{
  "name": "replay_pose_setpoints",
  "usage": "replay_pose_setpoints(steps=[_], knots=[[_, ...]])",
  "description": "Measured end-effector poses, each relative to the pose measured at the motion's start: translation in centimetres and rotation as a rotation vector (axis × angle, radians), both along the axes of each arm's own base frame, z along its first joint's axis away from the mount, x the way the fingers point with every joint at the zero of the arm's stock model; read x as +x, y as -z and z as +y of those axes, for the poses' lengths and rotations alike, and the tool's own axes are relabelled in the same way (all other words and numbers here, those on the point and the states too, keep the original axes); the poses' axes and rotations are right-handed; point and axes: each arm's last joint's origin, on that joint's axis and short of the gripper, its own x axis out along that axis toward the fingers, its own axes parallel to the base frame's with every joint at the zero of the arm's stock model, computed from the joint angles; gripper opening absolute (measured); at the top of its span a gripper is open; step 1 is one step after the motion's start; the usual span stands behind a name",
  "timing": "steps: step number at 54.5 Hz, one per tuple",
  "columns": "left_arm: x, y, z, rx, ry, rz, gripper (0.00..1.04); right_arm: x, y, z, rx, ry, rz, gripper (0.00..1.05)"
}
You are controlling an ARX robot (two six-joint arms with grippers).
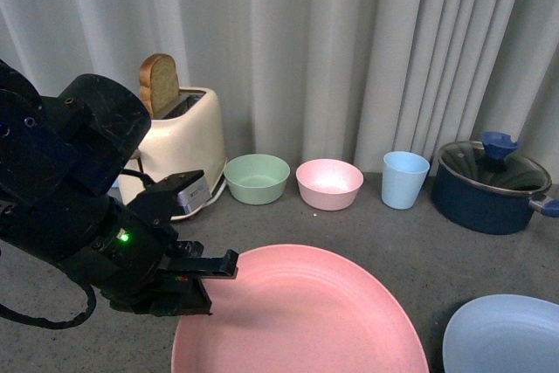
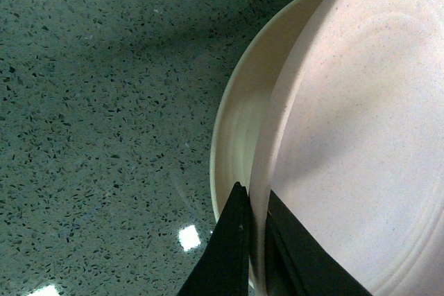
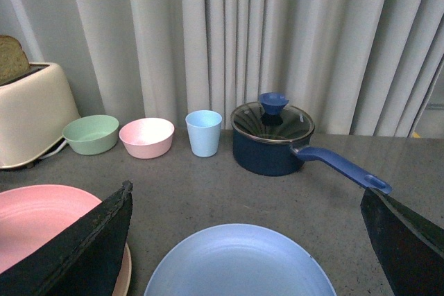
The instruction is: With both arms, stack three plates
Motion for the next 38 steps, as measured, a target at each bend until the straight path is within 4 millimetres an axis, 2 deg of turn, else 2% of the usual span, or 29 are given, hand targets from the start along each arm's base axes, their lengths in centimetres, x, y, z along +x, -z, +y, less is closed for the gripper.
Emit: replay_pose_setpoints(steps=[12,26,32,38], knots=[[0.1,0.0,0.3,-0.004,-0.007,-0.005,0.04,0.0,0.0,0.0,0.0,0.0,0.0,0.97],[-0.4,-0.5,0.3,-0.023,0.01,-0.008,0.43,0.0,0.0,0.0,0.0,0.0,0.0,0.97],[-0.4,-1.4,1.2,-0.012,-0.01,-0.038,0.61,0.0,0.0,0.0,0.0,0.0,0.0,0.97],[-0.5,-3.0,3.1,-0.023,-0.064,-0.118,0.81,0.0,0.0,0.0,0.0,0.0,0.0,0.97]])
